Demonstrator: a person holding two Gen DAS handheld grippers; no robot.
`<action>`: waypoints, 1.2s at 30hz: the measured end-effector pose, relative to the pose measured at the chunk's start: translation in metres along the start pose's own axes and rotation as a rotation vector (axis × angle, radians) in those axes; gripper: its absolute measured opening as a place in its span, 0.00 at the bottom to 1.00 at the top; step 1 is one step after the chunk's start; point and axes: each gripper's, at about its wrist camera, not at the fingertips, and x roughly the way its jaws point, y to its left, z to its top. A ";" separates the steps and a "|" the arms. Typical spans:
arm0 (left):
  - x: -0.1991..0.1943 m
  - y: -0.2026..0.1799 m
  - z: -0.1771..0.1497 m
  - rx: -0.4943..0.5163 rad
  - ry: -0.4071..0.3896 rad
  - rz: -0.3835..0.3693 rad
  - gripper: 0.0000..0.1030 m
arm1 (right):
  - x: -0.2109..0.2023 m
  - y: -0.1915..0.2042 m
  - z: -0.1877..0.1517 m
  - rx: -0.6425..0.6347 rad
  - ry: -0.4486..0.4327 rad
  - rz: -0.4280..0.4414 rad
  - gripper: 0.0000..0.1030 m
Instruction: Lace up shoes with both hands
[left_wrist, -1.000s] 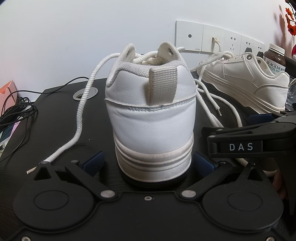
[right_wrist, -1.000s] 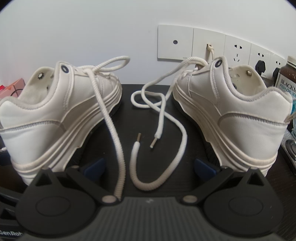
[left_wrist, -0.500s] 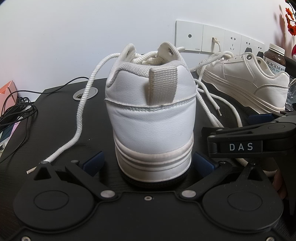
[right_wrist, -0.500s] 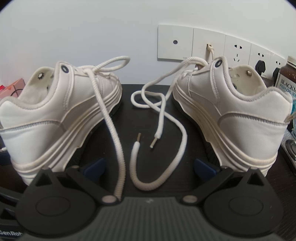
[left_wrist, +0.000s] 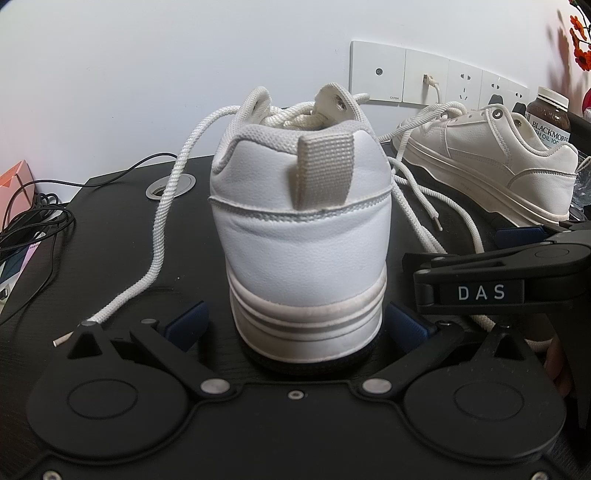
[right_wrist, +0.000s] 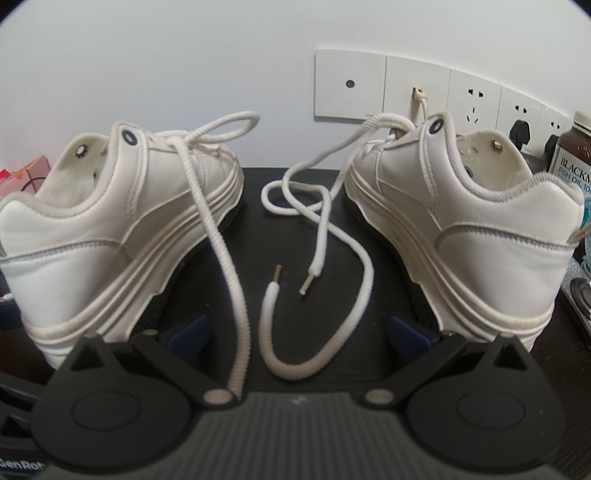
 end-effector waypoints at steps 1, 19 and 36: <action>0.000 0.000 0.000 0.000 0.000 0.000 1.00 | 0.000 0.000 0.000 0.000 0.000 0.000 1.00; 0.000 0.001 0.000 0.000 0.000 0.000 1.00 | 0.000 0.001 0.000 0.000 0.000 0.000 1.00; -0.017 0.015 -0.003 -0.042 -0.050 -0.142 0.99 | 0.000 0.000 0.000 0.006 -0.002 0.002 1.00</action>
